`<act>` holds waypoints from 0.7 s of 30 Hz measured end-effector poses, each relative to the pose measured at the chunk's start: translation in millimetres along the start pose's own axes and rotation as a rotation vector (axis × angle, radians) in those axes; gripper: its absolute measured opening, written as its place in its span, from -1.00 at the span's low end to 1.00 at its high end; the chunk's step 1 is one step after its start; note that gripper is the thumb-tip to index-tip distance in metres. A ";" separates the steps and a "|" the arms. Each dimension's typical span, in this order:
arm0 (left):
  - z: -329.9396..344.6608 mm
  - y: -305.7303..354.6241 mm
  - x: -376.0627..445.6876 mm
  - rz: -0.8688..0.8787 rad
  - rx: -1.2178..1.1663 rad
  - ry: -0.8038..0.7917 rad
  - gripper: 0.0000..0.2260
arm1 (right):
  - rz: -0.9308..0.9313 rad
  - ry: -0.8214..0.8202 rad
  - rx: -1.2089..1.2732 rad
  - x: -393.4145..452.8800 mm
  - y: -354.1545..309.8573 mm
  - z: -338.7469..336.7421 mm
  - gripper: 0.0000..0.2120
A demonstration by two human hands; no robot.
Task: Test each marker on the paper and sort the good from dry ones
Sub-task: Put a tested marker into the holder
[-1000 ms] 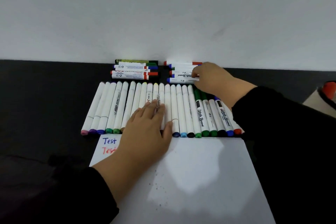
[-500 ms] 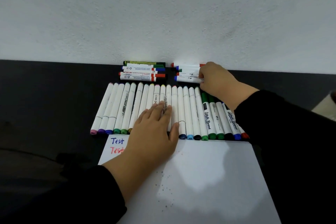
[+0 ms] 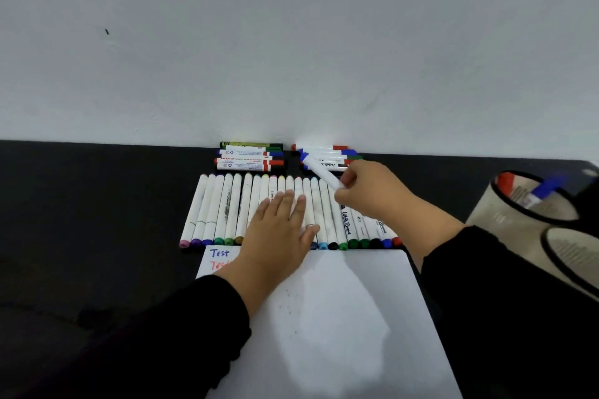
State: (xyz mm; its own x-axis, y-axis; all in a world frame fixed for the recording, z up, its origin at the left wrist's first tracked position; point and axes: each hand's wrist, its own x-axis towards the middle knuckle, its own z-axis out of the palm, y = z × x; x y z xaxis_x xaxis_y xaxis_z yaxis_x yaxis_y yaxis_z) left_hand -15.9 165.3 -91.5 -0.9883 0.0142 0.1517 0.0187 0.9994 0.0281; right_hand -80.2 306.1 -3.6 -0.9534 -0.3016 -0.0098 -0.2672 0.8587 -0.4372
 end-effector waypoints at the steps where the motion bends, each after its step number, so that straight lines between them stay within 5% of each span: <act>1: -2.0 -1.3 -0.8 -0.001 -0.056 0.025 -0.46 | 0.036 -0.011 0.071 -8.8 -2.5 1.2 -0.83; 8: -23.9 -17.1 -31.4 0.020 -0.379 0.157 -0.59 | 0.281 -0.050 0.672 -67.5 -15.6 34.6 -0.96; 13: -39.5 -16.0 -88.6 -0.282 -0.851 -0.021 -0.64 | 0.348 -0.054 0.999 -98.2 -23.8 56.4 -0.96; 21: -48.5 -27.6 -146.6 -0.450 -1.196 -0.147 -0.75 | 0.338 -0.099 1.266 -124.6 -62.7 90.0 -0.84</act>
State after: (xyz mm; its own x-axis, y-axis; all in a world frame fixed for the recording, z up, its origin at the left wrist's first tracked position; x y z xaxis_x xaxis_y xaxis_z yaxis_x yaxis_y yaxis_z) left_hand 135.9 134.1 -66.6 -0.9488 -0.2357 -0.2104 -0.2717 0.2689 0.9241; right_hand 68.0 252.7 -55.9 -0.9182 -0.2250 -0.3260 0.3483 -0.0666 -0.9350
